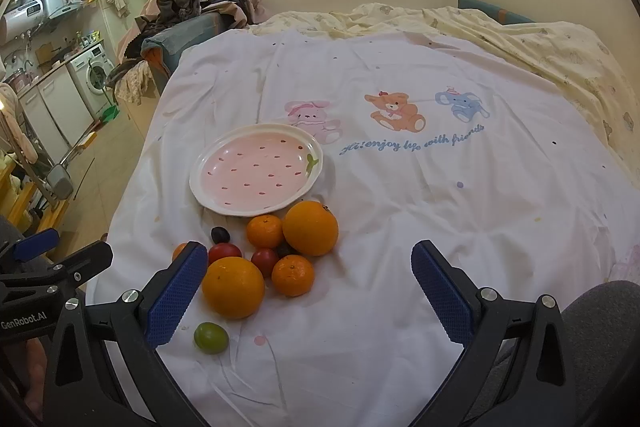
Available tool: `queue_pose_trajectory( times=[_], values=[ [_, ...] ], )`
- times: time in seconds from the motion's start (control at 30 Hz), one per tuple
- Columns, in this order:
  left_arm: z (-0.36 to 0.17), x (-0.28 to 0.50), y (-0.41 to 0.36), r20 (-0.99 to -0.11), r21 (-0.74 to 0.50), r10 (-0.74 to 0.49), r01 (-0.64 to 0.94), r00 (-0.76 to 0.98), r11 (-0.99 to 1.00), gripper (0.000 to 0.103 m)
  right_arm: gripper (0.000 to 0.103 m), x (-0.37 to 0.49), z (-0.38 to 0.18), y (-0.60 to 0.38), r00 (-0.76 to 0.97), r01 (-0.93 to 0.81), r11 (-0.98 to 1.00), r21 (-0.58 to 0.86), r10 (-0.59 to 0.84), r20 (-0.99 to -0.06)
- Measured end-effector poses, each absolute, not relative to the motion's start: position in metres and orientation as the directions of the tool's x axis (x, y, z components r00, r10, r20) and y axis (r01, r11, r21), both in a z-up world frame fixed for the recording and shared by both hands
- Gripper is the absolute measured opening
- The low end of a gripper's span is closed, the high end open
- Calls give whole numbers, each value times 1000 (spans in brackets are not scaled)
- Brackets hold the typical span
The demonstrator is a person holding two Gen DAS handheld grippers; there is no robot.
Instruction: Organize fruits
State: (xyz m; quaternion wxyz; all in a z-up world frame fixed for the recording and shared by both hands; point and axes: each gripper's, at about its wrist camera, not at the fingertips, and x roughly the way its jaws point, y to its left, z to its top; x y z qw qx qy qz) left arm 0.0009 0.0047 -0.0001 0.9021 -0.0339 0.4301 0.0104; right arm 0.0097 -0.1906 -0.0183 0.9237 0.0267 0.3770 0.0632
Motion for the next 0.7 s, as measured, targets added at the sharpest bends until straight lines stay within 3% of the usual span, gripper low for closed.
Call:
queue_pose_trajectory(
  times=[0.7],
  values=[
    [-1, 0, 6, -777, -56, -10, -53, 629, 997, 102, 103, 10, -19, -193, 705, -95, 990, 103, 140, -696]
  ],
)
